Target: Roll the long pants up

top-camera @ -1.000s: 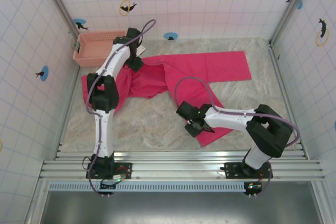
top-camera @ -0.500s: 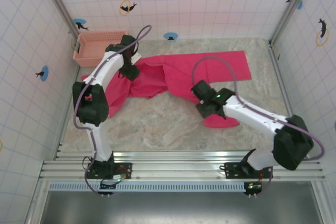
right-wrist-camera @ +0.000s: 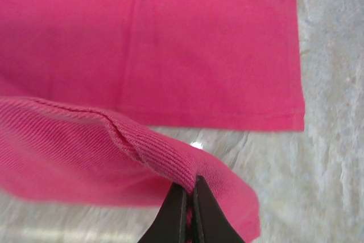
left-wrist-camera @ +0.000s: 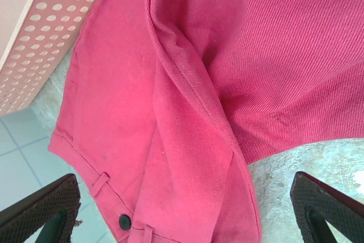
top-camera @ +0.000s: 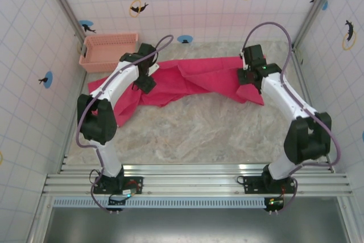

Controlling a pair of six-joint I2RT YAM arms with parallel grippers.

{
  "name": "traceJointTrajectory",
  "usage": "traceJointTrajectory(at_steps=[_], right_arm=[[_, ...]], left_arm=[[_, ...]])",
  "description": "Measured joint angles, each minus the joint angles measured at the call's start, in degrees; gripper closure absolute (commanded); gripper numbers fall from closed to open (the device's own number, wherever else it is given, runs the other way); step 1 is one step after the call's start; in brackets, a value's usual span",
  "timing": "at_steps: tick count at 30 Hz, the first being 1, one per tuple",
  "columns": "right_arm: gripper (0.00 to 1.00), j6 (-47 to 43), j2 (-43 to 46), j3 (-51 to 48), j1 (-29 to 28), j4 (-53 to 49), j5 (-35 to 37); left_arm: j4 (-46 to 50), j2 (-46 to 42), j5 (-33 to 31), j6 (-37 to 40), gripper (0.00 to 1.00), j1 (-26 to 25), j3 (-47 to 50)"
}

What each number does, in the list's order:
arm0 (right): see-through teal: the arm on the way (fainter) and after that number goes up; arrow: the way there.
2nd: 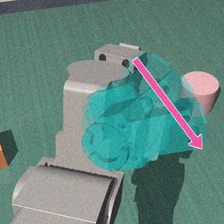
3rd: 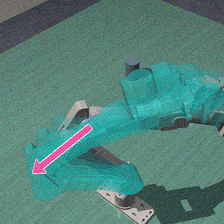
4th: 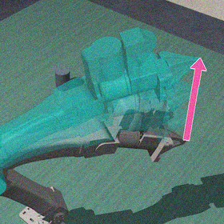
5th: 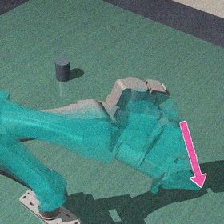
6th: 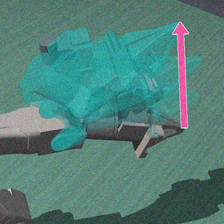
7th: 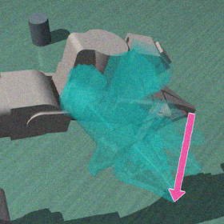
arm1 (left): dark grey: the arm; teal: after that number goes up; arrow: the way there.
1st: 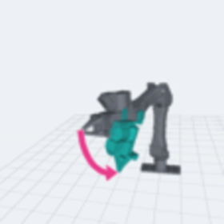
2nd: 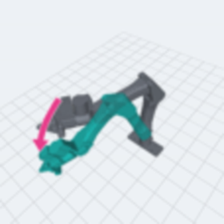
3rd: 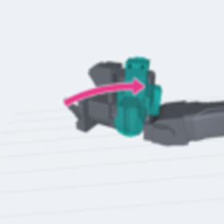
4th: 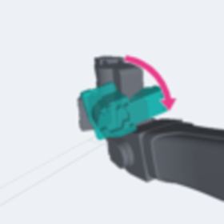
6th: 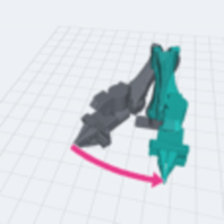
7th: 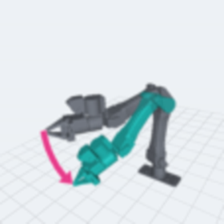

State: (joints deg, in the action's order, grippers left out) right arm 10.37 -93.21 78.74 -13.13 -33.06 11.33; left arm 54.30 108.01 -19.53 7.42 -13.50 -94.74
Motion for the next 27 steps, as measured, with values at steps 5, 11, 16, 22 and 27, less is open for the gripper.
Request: traceJointTrajectory(at_steps=[5,11,16,22,27], right_arm=[[1.00,-2.12,-12.46,11.34,5.03,1.92,-1.25],[0.77,-3.06,-25.83,25.46,8.63,1.64,-1.84],[0.50,-3.39,-38.84,40.70,9.88,-0.50,-2.01],[0.43,-2.14,-46.14,46.64,10.25,-2.54,-0.68],[0.42,-1.79,-44.54,44.30,11.08,-1.81,-1.38]], left_arm=[[1.68,-0.26,-1.97,0.00,0.03,0.00,0.70],[3.21,-3.37,-3.43,-0.02,0.03,-0.02,7.32],[4.46,-3.48,-4.39,-0.20,0.03,-0.02,10.23],[5.70,-3.48,-6.71,-0.52,0.03,-0.07,11.19],[6.12,-3.54,-8.28,-1.68,0.03,-0.92,15.23]])
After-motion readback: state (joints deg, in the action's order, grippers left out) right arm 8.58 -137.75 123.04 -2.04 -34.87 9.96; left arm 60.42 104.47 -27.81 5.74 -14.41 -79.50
